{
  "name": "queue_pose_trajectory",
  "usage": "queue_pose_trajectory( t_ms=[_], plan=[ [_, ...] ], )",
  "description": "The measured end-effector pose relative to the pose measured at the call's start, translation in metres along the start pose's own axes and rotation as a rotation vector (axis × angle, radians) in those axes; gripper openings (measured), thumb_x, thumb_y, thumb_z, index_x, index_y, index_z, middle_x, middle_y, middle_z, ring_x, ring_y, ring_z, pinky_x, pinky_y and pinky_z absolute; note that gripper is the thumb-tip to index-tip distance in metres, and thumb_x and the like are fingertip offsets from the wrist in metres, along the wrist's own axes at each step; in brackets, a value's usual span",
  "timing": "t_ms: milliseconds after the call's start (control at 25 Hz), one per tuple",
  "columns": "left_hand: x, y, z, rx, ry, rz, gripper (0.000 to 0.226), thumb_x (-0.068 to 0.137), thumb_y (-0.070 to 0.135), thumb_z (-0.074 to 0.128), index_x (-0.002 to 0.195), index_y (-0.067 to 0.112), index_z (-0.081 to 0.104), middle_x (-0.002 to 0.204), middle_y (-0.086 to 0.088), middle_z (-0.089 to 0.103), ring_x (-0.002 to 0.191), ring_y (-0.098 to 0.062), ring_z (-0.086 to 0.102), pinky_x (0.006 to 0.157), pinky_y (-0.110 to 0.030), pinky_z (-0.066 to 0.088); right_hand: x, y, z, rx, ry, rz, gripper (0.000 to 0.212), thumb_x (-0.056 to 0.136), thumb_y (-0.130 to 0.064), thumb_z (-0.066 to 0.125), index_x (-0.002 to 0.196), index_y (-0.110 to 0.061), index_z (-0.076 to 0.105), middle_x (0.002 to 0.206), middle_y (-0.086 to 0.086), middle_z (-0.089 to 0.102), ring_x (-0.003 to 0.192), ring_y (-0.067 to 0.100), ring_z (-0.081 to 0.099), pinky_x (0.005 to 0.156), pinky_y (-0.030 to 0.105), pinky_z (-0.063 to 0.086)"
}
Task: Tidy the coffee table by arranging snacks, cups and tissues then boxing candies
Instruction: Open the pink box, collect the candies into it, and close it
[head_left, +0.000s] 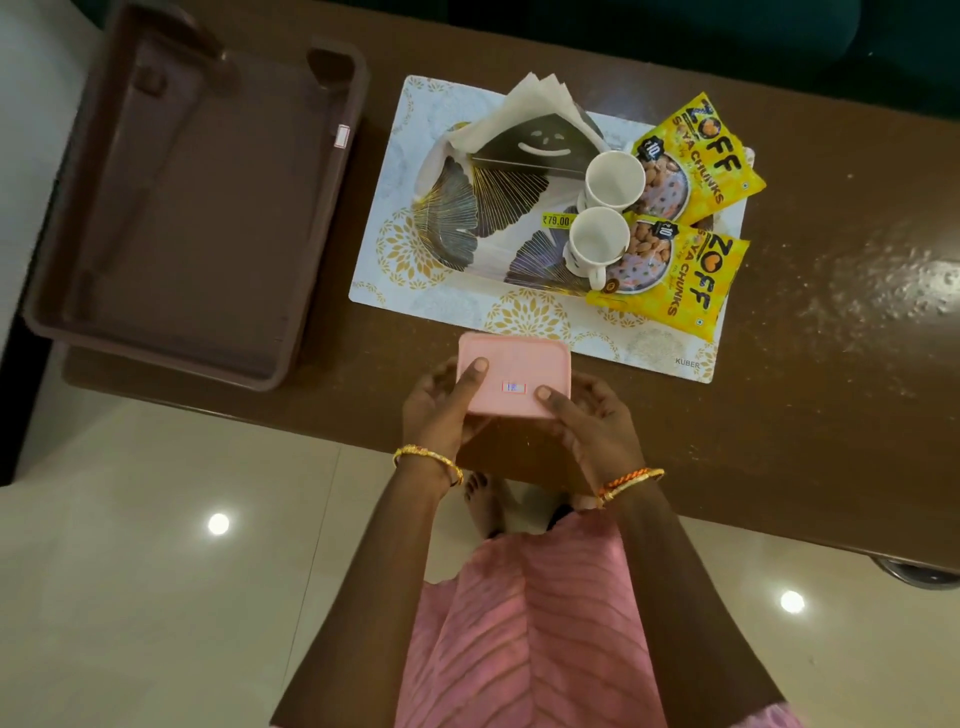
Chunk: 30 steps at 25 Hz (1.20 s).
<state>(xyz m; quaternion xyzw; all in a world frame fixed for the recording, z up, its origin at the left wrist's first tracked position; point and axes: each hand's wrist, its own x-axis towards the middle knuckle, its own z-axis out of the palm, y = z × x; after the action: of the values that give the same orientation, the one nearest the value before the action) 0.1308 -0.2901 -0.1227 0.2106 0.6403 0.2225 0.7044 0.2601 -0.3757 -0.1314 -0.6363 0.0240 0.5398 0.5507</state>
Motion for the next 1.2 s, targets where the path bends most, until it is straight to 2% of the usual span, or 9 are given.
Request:
queue_pose_trajectory(
  t_ms=[80, 200, 320, 360, 440, 520, 720, 880, 1200],
  plan=[
    [0.012, 0.02, 0.012, -0.081, -0.016, 0.064, 0.048, 0.075, 0.009, 0.075, 0.116, 0.008, 0.05, 0.112, -0.011, 0.065, 0.102, -0.027, 0.065, 0.069, -0.036, 0.061, 0.014, -0.017, 0.015, -0.031, 0.087, -0.091, 0.032, 0.069, -0.013, 0.079, 0.093, -0.021, 0.058, 0.096, 0.004, 0.069, 0.089, 0.021, 0.069, 0.059, 0.026, 0.059],
    [0.035, 0.044, 0.034, -0.011, -0.029, 0.188, 0.033, 0.075, 0.011, 0.075, 0.1, 0.015, 0.054, 0.108, -0.01, 0.067, 0.1, -0.027, 0.067, 0.07, -0.033, 0.062, 0.036, -0.034, 0.041, -0.184, 0.259, -0.304, 0.027, 0.072, -0.023, 0.078, 0.09, -0.023, 0.058, 0.095, -0.002, 0.067, 0.085, 0.014, 0.067, 0.063, 0.017, 0.057],
    [0.06, 0.066, 0.053, 0.134, 0.068, 0.312, 0.022, 0.074, 0.021, 0.077, 0.087, 0.022, 0.06, 0.098, -0.001, 0.069, 0.1, -0.023, 0.067, 0.067, -0.028, 0.06, 0.053, -0.044, 0.065, -0.308, 0.365, -0.547, 0.028, 0.081, -0.014, 0.069, 0.107, -0.014, 0.059, 0.104, 0.003, 0.065, 0.092, 0.011, 0.063, 0.068, 0.002, 0.049],
    [0.069, 0.072, 0.056, 0.181, 0.098, 0.337, 0.022, 0.074, 0.025, 0.077, 0.089, 0.021, 0.062, 0.1, -0.003, 0.069, 0.101, -0.023, 0.066, 0.071, -0.032, 0.06, 0.06, -0.047, 0.07, -0.383, 0.38, -0.614, 0.028, 0.084, -0.009, 0.063, 0.112, -0.009, 0.06, 0.11, 0.01, 0.064, 0.097, 0.015, 0.062, 0.072, 0.003, 0.049],
    [0.086, 0.082, 0.061, 0.296, 0.138, 0.386, 0.031, 0.074, 0.031, 0.076, 0.099, 0.014, 0.066, 0.107, -0.009, 0.071, 0.101, -0.023, 0.066, 0.08, -0.038, 0.059, 0.074, -0.051, 0.078, -0.564, 0.382, -0.685, 0.027, 0.088, -0.002, 0.055, 0.114, -0.003, 0.062, 0.118, 0.02, 0.061, 0.106, 0.025, 0.059, 0.084, 0.02, 0.054],
    [0.096, 0.088, 0.065, 0.404, 0.163, 0.427, 0.038, 0.077, 0.03, 0.073, 0.108, 0.009, 0.067, 0.109, -0.014, 0.071, 0.1, -0.025, 0.067, 0.081, -0.038, 0.058, 0.085, -0.052, 0.082, -0.718, 0.367, -0.682, 0.031, 0.088, 0.002, 0.052, 0.117, -0.001, 0.061, 0.124, 0.024, 0.057, 0.114, 0.034, 0.056, 0.093, 0.037, 0.049],
    [0.109, 0.093, 0.081, 0.624, 0.179, 0.518, 0.04, 0.082, 0.026, 0.069, 0.113, 0.002, 0.065, 0.113, -0.019, 0.069, 0.101, -0.03, 0.066, 0.079, -0.031, 0.052, 0.101, -0.048, 0.084, -0.861, 0.324, -0.572, 0.05, 0.084, 0.011, 0.045, 0.132, -0.002, 0.047, 0.143, 0.025, 0.04, 0.132, 0.037, 0.04, 0.105, 0.039, 0.038],
    [0.108, 0.096, 0.091, 0.596, 0.216, 0.523, 0.04, 0.08, 0.024, 0.071, 0.111, 0.0, 0.065, 0.112, -0.02, 0.069, 0.1, -0.033, 0.067, 0.081, -0.036, 0.055, 0.105, -0.046, 0.083, -0.889, 0.312, -0.54, 0.061, 0.081, 0.015, 0.044, 0.138, -0.008, 0.04, 0.145, 0.023, 0.038, 0.13, 0.038, 0.042, 0.1, 0.041, 0.042],
    [0.115, 0.095, 0.092, 0.639, 0.241, 0.524, 0.04, 0.08, 0.031, 0.071, 0.107, 0.002, 0.063, 0.112, -0.017, 0.069, 0.1, -0.031, 0.066, 0.073, -0.03, 0.053, 0.105, -0.043, 0.088, -0.941, 0.301, -0.473, 0.08, 0.077, 0.018, 0.044, 0.145, -0.019, 0.023, 0.14, 0.019, 0.047, 0.115, 0.035, 0.055, 0.088, 0.043, 0.051]
  ],
)
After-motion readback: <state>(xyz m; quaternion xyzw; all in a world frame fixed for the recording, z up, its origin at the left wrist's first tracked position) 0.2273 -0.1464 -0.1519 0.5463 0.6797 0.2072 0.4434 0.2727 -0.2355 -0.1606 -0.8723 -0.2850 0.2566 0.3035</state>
